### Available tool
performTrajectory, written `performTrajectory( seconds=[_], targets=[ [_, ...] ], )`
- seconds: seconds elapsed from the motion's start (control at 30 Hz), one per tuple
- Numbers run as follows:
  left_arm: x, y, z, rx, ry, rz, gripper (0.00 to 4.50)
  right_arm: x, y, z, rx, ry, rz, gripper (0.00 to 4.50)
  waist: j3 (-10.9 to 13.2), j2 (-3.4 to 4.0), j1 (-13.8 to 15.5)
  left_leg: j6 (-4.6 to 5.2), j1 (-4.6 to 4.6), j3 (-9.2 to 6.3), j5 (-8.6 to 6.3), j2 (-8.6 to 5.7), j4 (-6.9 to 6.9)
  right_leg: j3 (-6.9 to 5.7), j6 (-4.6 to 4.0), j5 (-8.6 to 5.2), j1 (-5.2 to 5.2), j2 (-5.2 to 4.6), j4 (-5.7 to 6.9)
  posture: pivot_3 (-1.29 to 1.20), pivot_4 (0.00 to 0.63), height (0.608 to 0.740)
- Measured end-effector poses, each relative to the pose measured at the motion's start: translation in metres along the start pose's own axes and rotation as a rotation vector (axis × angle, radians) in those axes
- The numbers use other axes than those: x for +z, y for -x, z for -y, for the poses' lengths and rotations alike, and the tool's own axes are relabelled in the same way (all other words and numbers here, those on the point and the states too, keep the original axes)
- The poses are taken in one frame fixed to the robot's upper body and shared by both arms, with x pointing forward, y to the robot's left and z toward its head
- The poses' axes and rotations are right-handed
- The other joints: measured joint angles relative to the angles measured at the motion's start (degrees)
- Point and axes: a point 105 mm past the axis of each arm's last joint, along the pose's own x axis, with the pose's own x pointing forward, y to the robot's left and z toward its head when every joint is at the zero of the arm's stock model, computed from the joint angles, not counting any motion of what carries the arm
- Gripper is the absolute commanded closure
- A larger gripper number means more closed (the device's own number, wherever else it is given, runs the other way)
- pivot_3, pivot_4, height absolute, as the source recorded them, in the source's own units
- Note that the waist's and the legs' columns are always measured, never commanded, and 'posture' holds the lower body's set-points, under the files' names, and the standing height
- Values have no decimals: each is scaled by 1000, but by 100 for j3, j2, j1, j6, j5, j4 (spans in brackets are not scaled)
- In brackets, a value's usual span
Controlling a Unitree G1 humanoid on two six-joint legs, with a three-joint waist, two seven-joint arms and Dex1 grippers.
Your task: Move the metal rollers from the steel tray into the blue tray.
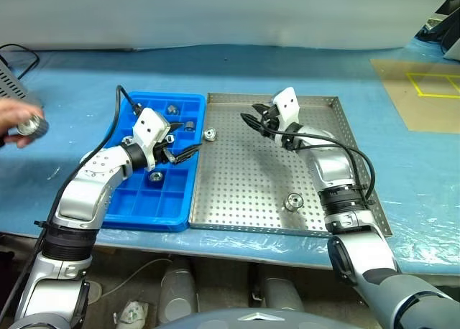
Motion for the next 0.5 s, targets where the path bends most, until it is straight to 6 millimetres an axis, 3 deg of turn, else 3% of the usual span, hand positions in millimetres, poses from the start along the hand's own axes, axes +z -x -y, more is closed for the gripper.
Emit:
performTrajectory(
  seconds=[0.5],
  targets=[
    [-2, -2, 3, -15, 2, -2, 425, -5, 52, 18, 11, 28, -74, 2287, 0, 0, 8, 1, 5, 0, 0, -3, 2, 1, 1, 0, 6, -1, -2, -48, 150, 740]
  ],
)
